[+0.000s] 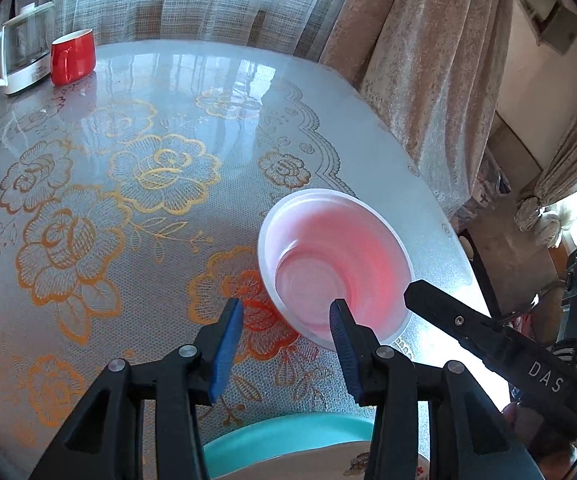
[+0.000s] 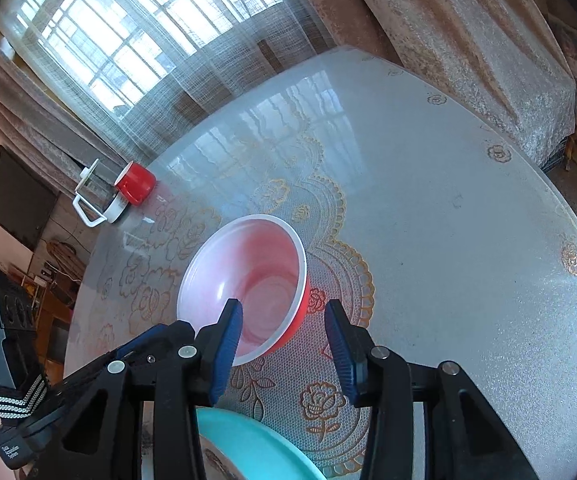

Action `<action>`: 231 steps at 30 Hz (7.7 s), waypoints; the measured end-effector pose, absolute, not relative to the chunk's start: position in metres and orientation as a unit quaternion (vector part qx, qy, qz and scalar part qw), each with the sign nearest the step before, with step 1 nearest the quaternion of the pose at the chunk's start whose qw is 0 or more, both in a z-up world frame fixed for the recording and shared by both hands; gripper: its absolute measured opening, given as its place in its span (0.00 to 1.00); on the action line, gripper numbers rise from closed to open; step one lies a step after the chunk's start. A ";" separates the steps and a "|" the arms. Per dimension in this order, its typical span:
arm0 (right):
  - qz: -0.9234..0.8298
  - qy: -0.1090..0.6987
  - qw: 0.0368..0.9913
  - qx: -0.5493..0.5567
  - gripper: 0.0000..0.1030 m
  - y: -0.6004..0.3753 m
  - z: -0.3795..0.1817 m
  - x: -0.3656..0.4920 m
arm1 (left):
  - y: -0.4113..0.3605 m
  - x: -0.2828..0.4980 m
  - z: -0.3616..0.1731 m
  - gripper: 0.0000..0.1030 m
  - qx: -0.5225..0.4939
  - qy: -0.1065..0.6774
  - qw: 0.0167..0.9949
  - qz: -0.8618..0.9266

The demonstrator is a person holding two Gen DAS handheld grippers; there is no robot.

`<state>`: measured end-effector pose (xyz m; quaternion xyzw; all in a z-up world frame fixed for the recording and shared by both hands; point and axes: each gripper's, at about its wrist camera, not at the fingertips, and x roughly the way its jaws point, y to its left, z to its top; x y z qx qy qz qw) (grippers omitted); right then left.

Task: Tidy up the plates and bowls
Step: 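Grasp the rim of the red bowl with the right gripper, then lift the red bowl and carry it over the steel bowl, then lower the red bowl into the yellow bowl inside the steel bowl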

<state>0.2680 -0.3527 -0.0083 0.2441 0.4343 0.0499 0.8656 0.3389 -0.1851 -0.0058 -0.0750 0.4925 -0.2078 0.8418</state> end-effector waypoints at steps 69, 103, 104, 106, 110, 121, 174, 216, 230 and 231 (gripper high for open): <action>0.195 0.411 0.880 0.135 0.22 -0.187 0.054 0.175 | -0.005 0.167 0.052 0.20 -0.132 0.389 0.900 -0.146; 0.311 0.423 0.833 0.172 0.22 -0.081 0.026 0.132 | 0.116 0.077 0.043 0.20 -0.185 0.365 0.908 -0.086; 0.312 0.428 0.831 0.172 0.22 -0.078 0.023 0.133 | 0.119 0.076 0.042 0.20 -0.187 0.367 0.908 -0.083; 0.315 0.434 0.827 0.171 0.22 -0.072 0.019 0.132 | 0.125 0.073 0.039 0.20 -0.193 0.368 0.906 -0.079; 0.318 0.440 0.823 0.167 0.22 -0.064 0.014 0.131 | 0.130 0.071 0.035 0.20 -0.197 0.369 0.905 -0.072; 0.311 0.459 0.816 0.163 0.22 -0.058 -0.001 0.128 | 0.116 0.066 0.025 0.20 -0.141 0.372 0.916 -0.051; 0.287 0.479 0.811 0.175 0.23 -0.051 -0.023 0.131 | 0.139 0.078 -0.007 0.20 -0.175 0.415 0.891 -0.058; 0.251 0.442 0.855 0.103 0.22 -0.038 -0.014 0.158 | 0.132 0.078 -0.006 0.24 -0.132 0.396 0.908 -0.033; 0.264 0.448 0.851 0.076 0.22 -0.028 -0.016 0.141 | 0.132 0.071 -0.009 0.24 -0.131 0.398 0.907 -0.045; 0.265 0.449 0.849 0.079 0.22 -0.028 -0.016 0.141 | 0.132 0.071 -0.009 0.24 -0.131 0.397 0.907 -0.045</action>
